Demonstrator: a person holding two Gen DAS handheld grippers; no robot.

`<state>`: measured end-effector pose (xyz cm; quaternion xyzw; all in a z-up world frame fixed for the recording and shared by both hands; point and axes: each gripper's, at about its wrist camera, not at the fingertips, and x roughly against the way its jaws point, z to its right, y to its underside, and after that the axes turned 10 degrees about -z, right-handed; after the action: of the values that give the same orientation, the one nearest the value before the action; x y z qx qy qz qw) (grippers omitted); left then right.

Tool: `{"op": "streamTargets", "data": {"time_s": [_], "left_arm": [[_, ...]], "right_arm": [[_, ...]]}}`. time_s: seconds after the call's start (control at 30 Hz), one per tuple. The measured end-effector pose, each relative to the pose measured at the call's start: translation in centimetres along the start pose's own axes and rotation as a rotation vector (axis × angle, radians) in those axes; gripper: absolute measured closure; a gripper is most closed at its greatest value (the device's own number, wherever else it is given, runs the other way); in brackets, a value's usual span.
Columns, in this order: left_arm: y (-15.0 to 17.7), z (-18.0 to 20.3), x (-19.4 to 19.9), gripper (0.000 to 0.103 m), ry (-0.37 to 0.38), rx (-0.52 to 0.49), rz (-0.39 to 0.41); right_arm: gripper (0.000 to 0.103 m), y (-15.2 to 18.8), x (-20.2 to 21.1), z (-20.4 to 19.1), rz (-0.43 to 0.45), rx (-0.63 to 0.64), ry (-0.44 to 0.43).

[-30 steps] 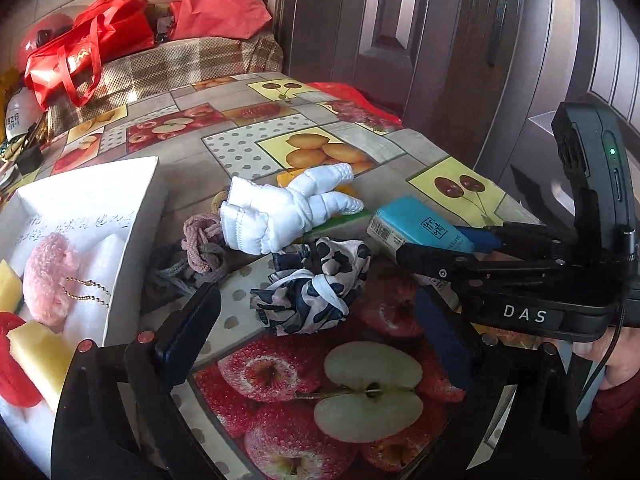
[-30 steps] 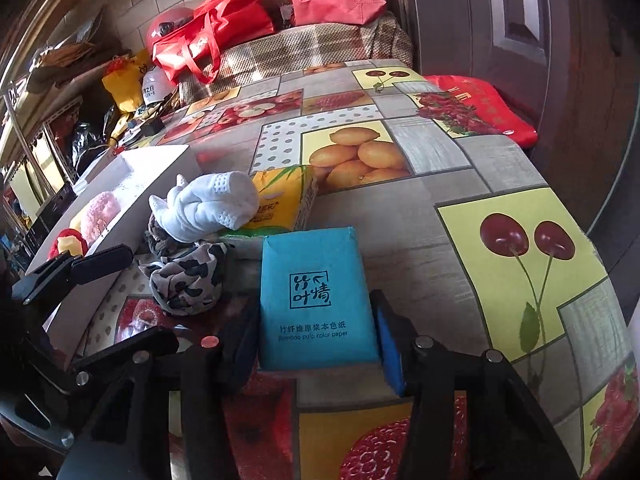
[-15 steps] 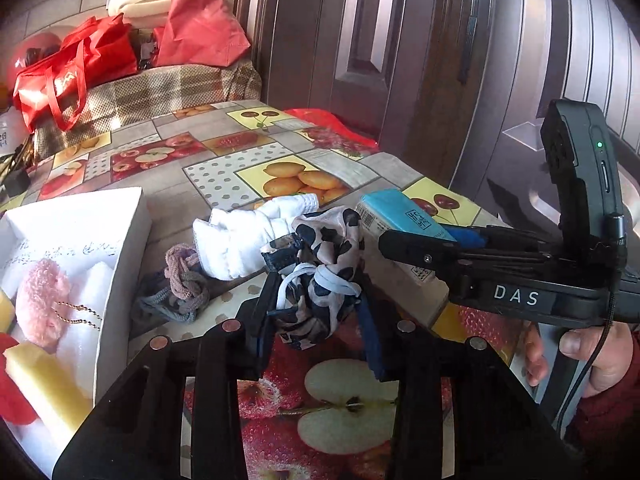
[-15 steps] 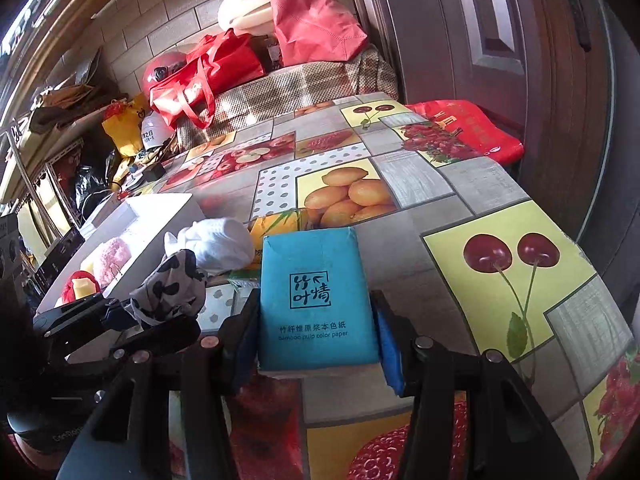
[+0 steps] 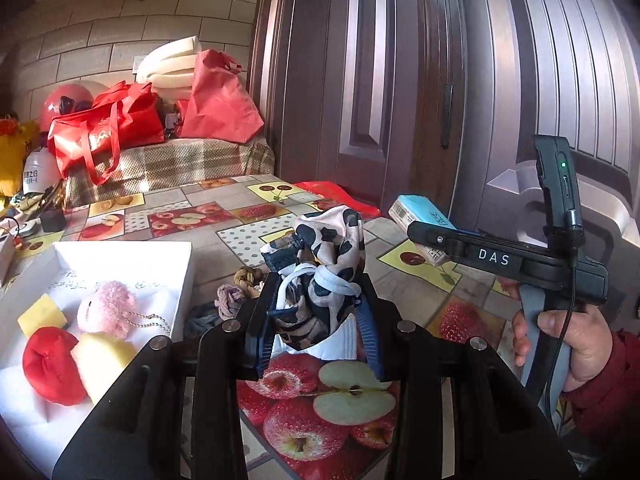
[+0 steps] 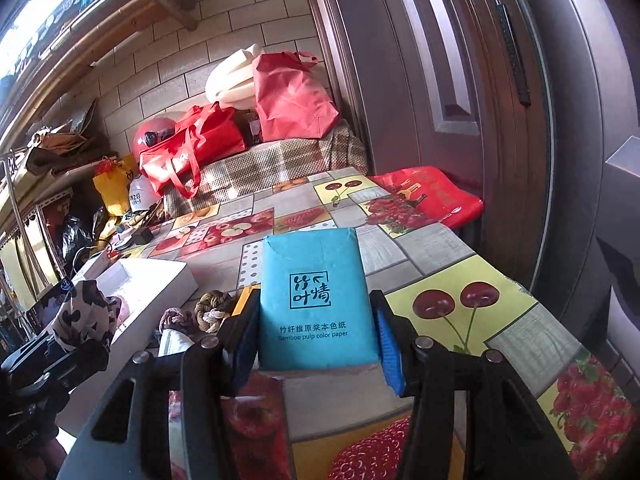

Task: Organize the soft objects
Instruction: 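Carry the scrunchie over the tray with the left gripper while the right lifts the tissue pack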

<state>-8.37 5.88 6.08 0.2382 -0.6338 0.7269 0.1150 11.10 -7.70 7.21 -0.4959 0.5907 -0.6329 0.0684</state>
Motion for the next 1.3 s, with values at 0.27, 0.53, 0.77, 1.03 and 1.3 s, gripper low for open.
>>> {"op": "streamTargets", "data": {"time_s": [0.27, 0.53, 0.77, 1.03, 1.3], "left_arm": [[1.1, -2.9, 3.0, 0.067, -0.085, 0.029, 0.051], [2.8, -6.8, 6.7, 0.067, -0.211, 0.087, 0.106], [4.1, -10.4, 9.1, 0.067, -0.364, 0.116, 0.135], [5.4, -16.0, 10.6, 0.067, -0.471, 0.225, 0.106], [6.0, -16.6, 11.2, 0.066, -0.478, 0.219, 0.094]], "right_arm": [[0.051, 0.3, 1.3, -1.8, 0.079, 0.087, 0.031], [0.051, 0.6, 1.7, -3.2, 0.103, 0.128, 0.022], [0.051, 1.4, 2.2, -5.2, 0.118, 0.170, -0.019], [0.051, 1.8, 1.8, -8.2, 0.102, 0.231, -0.083], [0.051, 2.2, 0.2, -12.2, 0.046, 0.316, -0.182]]}}
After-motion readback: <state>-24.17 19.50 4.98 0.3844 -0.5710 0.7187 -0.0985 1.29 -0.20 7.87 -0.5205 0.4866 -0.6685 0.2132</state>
